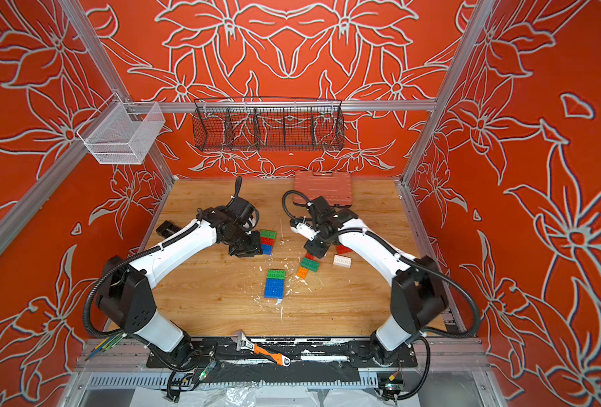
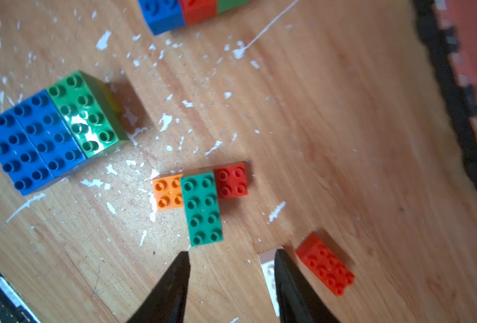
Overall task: Assemble a rectangle with lego
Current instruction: Assemble the lego brick with the lego brick, then adjust the lego brick at the center of the board.
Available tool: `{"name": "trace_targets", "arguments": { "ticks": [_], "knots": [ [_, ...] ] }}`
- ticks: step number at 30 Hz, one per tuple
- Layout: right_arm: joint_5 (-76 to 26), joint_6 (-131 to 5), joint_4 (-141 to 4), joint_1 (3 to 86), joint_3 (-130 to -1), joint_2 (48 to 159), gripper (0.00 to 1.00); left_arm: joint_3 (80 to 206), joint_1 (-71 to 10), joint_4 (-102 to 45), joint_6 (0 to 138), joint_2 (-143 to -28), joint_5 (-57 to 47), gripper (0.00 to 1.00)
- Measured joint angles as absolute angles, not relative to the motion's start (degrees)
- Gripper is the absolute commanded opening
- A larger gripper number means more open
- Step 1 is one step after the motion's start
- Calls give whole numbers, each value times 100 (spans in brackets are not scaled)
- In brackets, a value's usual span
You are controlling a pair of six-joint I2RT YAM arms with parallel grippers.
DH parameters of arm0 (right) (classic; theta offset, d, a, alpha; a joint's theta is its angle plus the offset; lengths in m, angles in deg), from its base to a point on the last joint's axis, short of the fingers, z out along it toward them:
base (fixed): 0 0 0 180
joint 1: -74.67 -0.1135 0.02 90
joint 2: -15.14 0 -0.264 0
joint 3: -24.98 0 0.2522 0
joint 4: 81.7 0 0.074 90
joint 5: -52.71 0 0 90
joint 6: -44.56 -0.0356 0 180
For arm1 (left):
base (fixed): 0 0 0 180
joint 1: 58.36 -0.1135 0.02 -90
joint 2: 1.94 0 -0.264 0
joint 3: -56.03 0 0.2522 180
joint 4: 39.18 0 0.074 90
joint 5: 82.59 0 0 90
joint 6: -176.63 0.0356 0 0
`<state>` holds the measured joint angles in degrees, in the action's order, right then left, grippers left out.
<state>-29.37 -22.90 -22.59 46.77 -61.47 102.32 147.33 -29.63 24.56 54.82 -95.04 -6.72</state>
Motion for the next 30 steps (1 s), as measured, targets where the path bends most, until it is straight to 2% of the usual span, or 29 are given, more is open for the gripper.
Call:
{"name": "trace_targets", "arguments": {
  "ticks": [5, 10, 18, 25, 30],
  "knots": [
    [-3145, -3188, -2537, 5503, -5867, 9659, 49, 15413, -2309, 2513, 5311, -10262, -643, 16],
    [-3435, -3986, -2607, 5828, -5793, 9644, 49, 16130, -1833, 2712, 5106, -11244, -495, 4],
    [-3379, -4661, -2967, 5901, -5493, 9592, 51, 16984, -1560, 3081, 4837, -12050, -267, 0],
    [-3396, -4965, -3116, 6021, -5253, 9592, 59, 17129, -1558, 3131, 4732, -12503, -285, 0],
    [-3455, -5293, -3138, 6095, -5117, 9605, 60, 17225, -1555, 3125, 4719, -12706, -337, 0]
  ]
}}
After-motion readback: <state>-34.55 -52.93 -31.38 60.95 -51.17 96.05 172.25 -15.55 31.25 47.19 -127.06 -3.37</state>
